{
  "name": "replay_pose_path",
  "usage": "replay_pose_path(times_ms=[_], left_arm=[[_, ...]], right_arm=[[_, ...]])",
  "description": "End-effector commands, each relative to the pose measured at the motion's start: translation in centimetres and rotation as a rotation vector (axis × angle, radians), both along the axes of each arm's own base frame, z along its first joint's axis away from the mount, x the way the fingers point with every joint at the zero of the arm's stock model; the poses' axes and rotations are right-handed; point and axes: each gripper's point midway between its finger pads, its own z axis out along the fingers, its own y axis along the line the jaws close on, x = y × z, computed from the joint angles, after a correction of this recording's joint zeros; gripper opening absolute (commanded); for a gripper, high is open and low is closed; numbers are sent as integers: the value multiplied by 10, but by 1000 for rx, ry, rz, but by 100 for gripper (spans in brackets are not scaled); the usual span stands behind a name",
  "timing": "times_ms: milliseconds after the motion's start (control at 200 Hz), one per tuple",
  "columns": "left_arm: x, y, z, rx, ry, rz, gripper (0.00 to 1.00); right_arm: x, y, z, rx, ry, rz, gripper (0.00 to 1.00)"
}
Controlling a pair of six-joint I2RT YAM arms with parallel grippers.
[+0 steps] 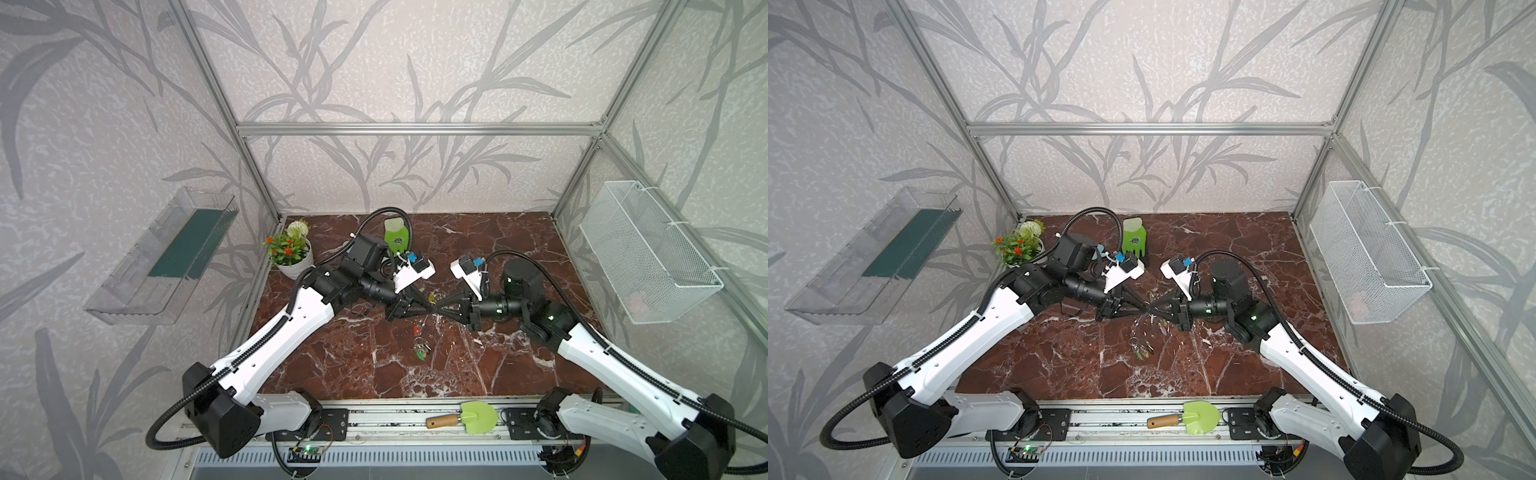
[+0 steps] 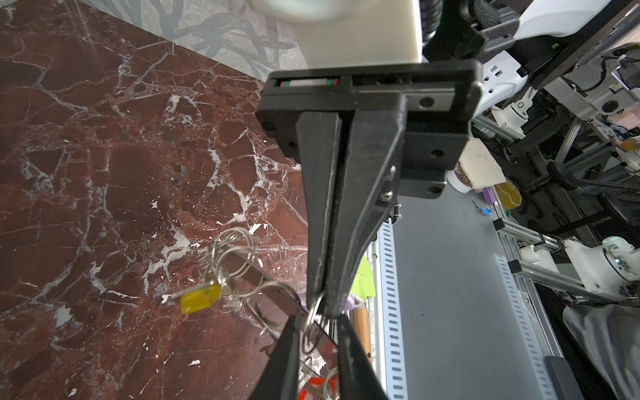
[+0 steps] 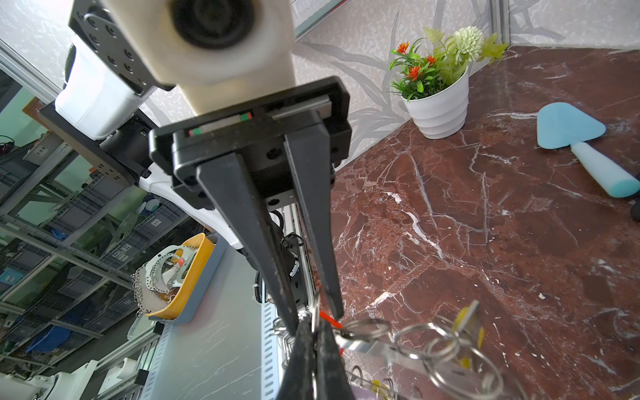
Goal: Put the keys on the keyring
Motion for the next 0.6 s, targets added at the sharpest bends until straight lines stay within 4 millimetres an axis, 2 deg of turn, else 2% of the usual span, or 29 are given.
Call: replay_pose_path(times_ms=[0,295,435,595], left_arm=[[-4,-1,13,-31,-19,-37,15],[-6,-4,11,-51,18,-60,0],[-12,-7,9,-80,64,-87,0],[-4,-7,11,-126,65,5,0]], right_arm=[[-8,0,28,60,-83,35,0],[-7,1,28,61,-84,37,0],[-7,1,27,58,-83,32,0],[-5,-1,28,53,-83,15,0]])
